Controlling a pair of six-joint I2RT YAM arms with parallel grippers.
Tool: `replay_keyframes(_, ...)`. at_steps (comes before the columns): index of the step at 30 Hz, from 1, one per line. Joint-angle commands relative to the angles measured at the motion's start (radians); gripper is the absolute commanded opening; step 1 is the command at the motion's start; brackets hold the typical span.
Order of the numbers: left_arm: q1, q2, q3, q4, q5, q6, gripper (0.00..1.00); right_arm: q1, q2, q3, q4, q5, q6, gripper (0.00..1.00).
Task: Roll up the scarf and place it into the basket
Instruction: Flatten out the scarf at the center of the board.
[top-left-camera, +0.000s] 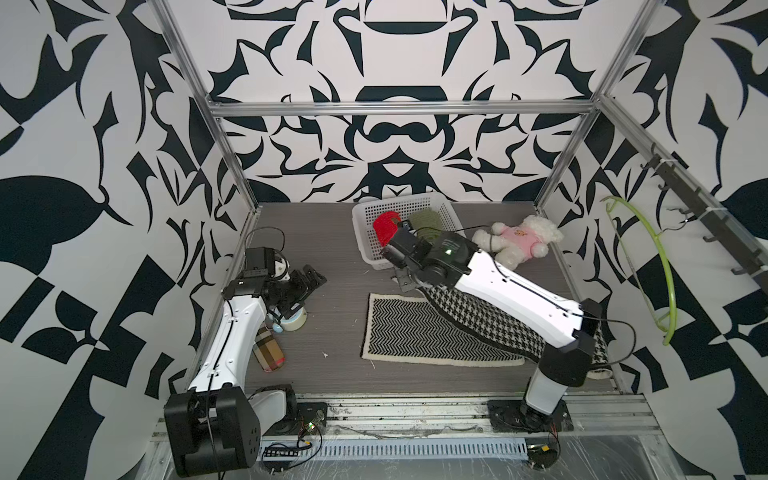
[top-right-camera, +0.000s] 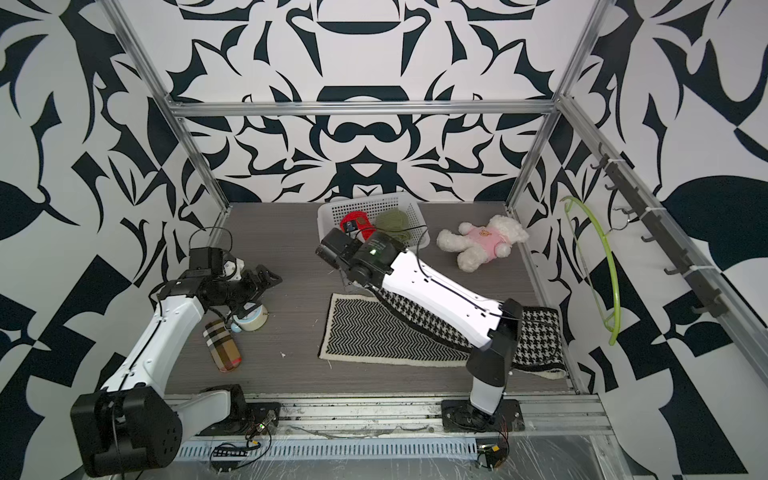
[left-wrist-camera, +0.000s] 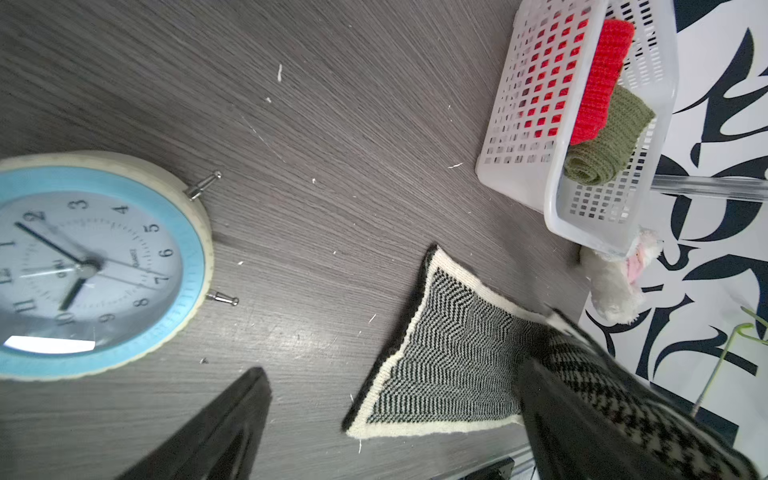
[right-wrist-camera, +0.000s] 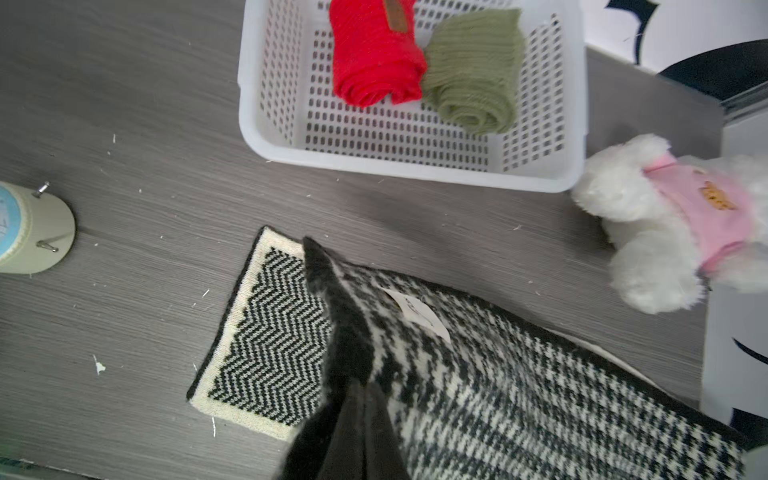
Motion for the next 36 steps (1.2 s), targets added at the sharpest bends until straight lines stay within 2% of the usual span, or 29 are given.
replay_keyframes(1, 0.003, -0.003, 0.001, -0.016, 0.004, 0.022, 0.99, 0.011, 0.046, 0.03, 0.104, -0.049, 0.021, 0.0)
replay_keyframes(11, 0.003, 0.009, 0.005, -0.017, 0.004, 0.027, 0.99, 0.097, 0.172, 0.118, 0.173, -0.097, 0.004, 0.0)
replay_keyframes(12, 0.003, 0.011, 0.006, -0.017, 0.004, 0.026, 0.99, 0.105, 0.18, 0.117, 0.18, -0.132, 0.002, 0.0)
replay_keyframes(15, 0.003, 0.019, 0.014, -0.023, 0.003, 0.03, 0.99, 0.126, 0.227, 0.106, 0.165, -0.387, -0.003, 0.0)
replay_keyframes(17, 0.003, 0.024, 0.017, -0.026, -0.004, 0.036, 0.99, 0.159, 0.212, 0.052, 0.178, -0.459, -0.011, 0.16)
replay_keyframes(20, 0.003, 0.041, 0.02, -0.017, 0.016, 0.039, 0.99, 0.163, 0.081, -0.109, 0.257, -0.448, 0.009, 0.4)
replay_keyframes(22, -0.009, 0.057, 0.015, -0.017, 0.06, 0.044, 0.99, 0.13, -0.019, -0.206, 0.295, -0.418, 0.02, 0.5)
replay_keyframes(25, -0.068, 0.073, -0.002, -0.029, 0.092, 0.059, 0.99, 0.043, -0.14, -0.346, 0.321, -0.39, 0.016, 0.54)
replay_keyframes(28, -0.174, 0.083, -0.042, -0.028, 0.069, 0.045, 0.99, -0.085, -0.23, -0.49, 0.3, -0.337, 0.01, 0.55)
replay_keyframes(32, -0.325, 0.146, -0.096, 0.009, 0.034, -0.01, 0.99, -0.286, -0.324, -0.68, 0.324, -0.339, 0.004, 0.54)
replay_keyframes(36, -0.378, 0.178, -0.159, 0.078, 0.021, -0.074, 0.99, -0.374, -0.366, -0.731, 0.304, -0.295, -0.029, 0.54)
